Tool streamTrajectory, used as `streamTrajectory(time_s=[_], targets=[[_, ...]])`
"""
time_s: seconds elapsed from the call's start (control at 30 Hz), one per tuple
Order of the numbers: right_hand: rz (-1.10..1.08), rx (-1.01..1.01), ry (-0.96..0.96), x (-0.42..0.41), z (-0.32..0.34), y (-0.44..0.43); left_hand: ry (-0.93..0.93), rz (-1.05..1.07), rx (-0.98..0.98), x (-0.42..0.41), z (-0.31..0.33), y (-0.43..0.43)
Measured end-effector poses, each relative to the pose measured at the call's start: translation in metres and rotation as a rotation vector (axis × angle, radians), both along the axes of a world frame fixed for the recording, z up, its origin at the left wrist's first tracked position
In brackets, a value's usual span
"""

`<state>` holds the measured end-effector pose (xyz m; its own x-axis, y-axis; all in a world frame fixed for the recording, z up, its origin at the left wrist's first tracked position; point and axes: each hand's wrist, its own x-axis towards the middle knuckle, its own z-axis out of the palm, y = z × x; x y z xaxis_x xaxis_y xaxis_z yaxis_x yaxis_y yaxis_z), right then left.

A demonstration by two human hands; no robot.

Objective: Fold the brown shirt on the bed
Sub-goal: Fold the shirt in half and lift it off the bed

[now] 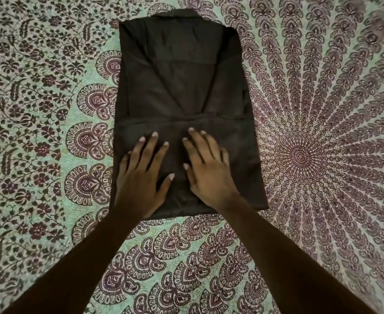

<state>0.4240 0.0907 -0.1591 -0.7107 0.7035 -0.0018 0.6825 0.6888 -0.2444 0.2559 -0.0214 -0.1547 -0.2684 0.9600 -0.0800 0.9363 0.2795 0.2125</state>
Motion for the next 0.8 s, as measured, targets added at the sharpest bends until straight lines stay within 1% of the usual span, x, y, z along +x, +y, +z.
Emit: streamTrajectory(time_s=[0.07,0.13,0.2,0.27,0.33,0.43,0.47,0.5,0.53,0.63,0.67,0.73,0.8], targets=[[0.071,-0.022,-0.079,-0.004,-0.010,0.006,0.032,-0.003,-0.052,-0.001,-0.010,-0.006],[0.112,0.011,-0.116,0.002,-0.016,0.020,0.046,0.029,-0.062,0.000,-0.015,-0.010],[0.093,0.049,-0.143,0.014,-0.017,0.037,0.054,0.051,-0.060,0.003,-0.015,-0.012],[0.017,0.057,-0.183,0.028,-0.018,0.053,0.063,0.053,-0.066,0.005,-0.015,-0.012],[-0.106,0.038,-0.207,0.041,-0.018,0.065,0.068,0.051,-0.076,0.003,-0.014,-0.012],[-0.344,-0.053,-0.175,0.043,-0.012,0.069,0.066,0.070,-0.091,0.003,-0.012,-0.010],[-0.396,-0.056,-0.152,0.037,-0.008,0.064,0.065,0.081,-0.096,0.004,-0.012,-0.010],[-0.392,-0.027,-0.127,0.029,-0.003,0.056,0.065,0.093,-0.099,0.004,-0.013,-0.011],[-0.324,0.010,-0.100,0.020,0.001,0.046,0.070,0.100,-0.103,0.005,-0.013,-0.011],[0.057,-0.010,-0.071,0.012,-0.001,0.009,0.085,0.110,-0.112,0.006,-0.016,-0.011],[0.119,-0.017,-0.099,0.018,-0.005,0.000,0.086,0.111,-0.120,0.006,-0.016,-0.011],[0.103,0.004,-0.165,0.040,-0.014,-0.005,0.083,0.108,-0.137,0.006,-0.015,-0.011],[0.007,-0.003,-0.213,0.065,-0.013,0.002,0.064,0.103,-0.146,0.005,-0.013,-0.011]])
